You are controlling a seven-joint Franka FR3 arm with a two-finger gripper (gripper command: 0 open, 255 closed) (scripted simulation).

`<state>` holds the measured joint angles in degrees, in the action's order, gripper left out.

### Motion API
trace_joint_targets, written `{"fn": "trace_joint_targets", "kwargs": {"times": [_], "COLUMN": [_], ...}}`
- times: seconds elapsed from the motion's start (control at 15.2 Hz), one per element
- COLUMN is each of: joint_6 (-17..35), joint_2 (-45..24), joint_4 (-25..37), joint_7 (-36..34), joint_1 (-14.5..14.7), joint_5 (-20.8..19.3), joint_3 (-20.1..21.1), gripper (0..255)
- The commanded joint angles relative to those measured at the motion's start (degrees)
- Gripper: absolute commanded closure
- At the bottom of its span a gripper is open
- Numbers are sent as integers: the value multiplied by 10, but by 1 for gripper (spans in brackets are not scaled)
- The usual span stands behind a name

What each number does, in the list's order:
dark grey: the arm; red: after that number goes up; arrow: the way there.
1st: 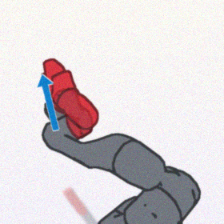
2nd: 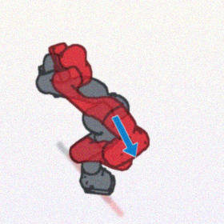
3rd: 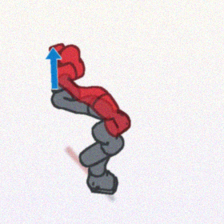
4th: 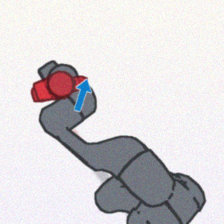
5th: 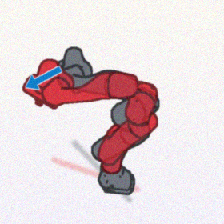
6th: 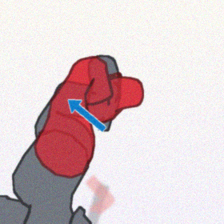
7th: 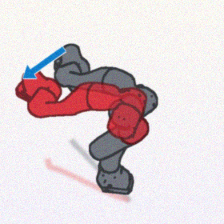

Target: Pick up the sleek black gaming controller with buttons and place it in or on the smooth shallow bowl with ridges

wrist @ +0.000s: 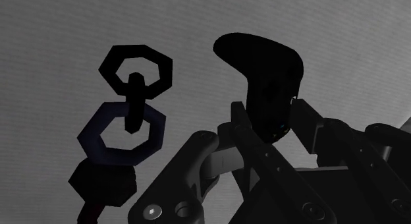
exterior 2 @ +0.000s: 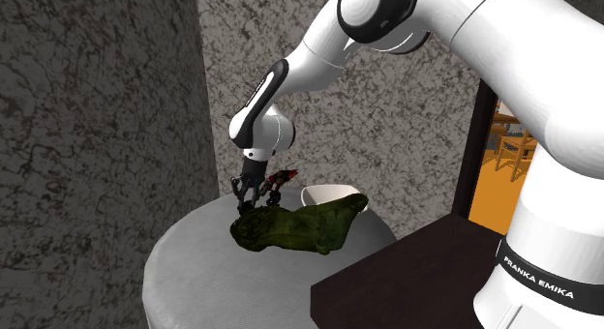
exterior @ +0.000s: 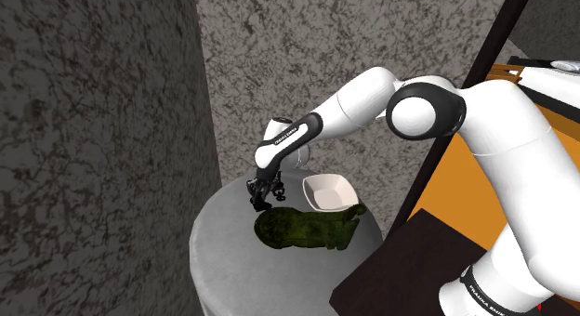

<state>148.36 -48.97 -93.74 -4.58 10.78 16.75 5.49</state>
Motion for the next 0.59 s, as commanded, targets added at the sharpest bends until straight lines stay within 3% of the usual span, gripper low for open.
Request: {"fn": "trace_joint_targets", "kwargs": {"times": [0.0, 0.53], "joint_6": [-4, -35], "joint_2": [1, 52], "joint_4": [-13, -33], "joint_7": [-3, -13], "joint_1": [2, 3], "joint_5": [-1, -4], "joint_3": [-2, -6], "gripper": [255, 255]}}
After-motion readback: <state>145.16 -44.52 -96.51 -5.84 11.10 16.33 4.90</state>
